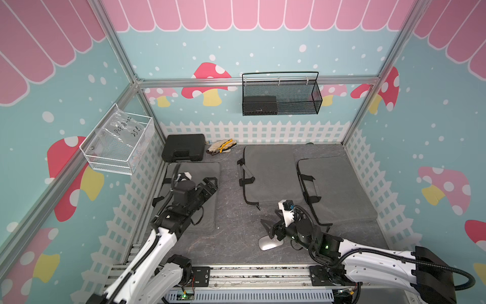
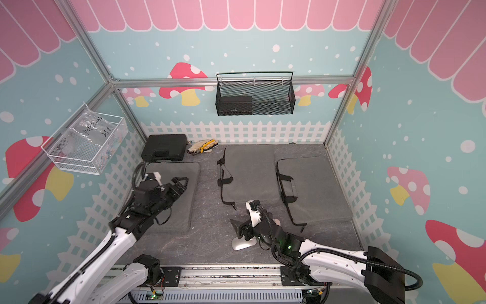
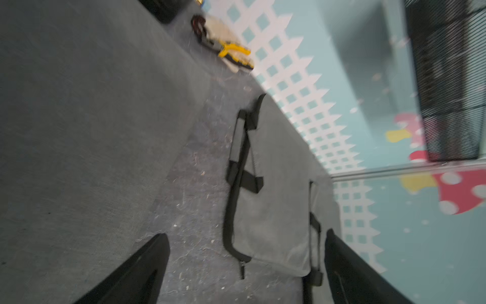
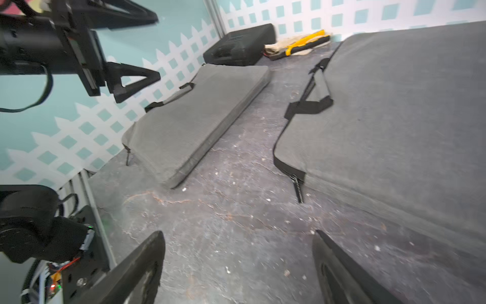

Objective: Put the mouse into the laptop bag
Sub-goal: Unzip the zipper on the zippered laptop bag.

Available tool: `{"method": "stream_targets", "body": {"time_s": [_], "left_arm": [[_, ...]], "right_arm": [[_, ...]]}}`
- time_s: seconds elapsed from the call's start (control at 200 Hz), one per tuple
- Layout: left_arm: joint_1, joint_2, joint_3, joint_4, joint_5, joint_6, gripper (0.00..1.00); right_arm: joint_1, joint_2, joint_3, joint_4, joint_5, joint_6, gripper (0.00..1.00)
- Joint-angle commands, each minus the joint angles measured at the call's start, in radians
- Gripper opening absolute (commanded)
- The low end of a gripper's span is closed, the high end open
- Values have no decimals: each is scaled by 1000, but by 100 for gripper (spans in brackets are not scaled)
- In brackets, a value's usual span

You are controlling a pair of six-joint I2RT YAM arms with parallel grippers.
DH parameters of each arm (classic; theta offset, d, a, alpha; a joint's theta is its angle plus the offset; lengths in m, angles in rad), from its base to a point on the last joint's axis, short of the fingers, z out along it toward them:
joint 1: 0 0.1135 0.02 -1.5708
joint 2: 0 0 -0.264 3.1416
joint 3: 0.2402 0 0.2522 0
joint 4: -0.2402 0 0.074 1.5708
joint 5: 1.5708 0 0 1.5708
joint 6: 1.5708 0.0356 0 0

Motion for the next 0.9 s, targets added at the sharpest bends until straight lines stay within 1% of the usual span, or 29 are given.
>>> {"method": "stream_targets", "body": {"time_s": [0.0, 0.045, 0.11, 0.165, 0.25, 0.33, 0.445, 0.52, 0.675, 0.785, 0.891], "left_arm": [[-75, 144, 73, 124, 24, 73, 89], [-114, 193, 82, 145, 23, 83, 89], [-134, 238, 85, 197, 45, 118, 90], [-140, 266, 106, 203, 79, 152, 90], [-148, 303, 137, 181, 95, 181, 90], [-149, 342, 134, 200, 107, 174, 90], [-149, 395, 149, 233, 170, 178, 88], [-149, 412, 164, 237, 198, 193, 86], [-149, 424, 130, 301, 182, 194, 86], [-149, 454, 153, 279, 186, 204, 86], [-149, 478, 166, 275, 195, 207, 86]], "right_arm": [[-15, -25, -17, -86, 86, 30, 92], [-25, -12, -15, -93, 79, 30, 93], [-46, 23, -12, -92, 66, 41, 93], [-66, 70, -2, -87, 50, 49, 93], [-92, 152, 25, -80, 31, 49, 93], [-115, 219, 55, -69, 14, 35, 93], [-144, 317, 97, -45, 1, 13, 93], [-155, 401, 133, -24, -30, -10, 89], [-162, 588, 232, -15, -49, -38, 85], [-171, 717, 320, -24, -62, -59, 79], [-175, 808, 387, -47, -55, -62, 74]]}}
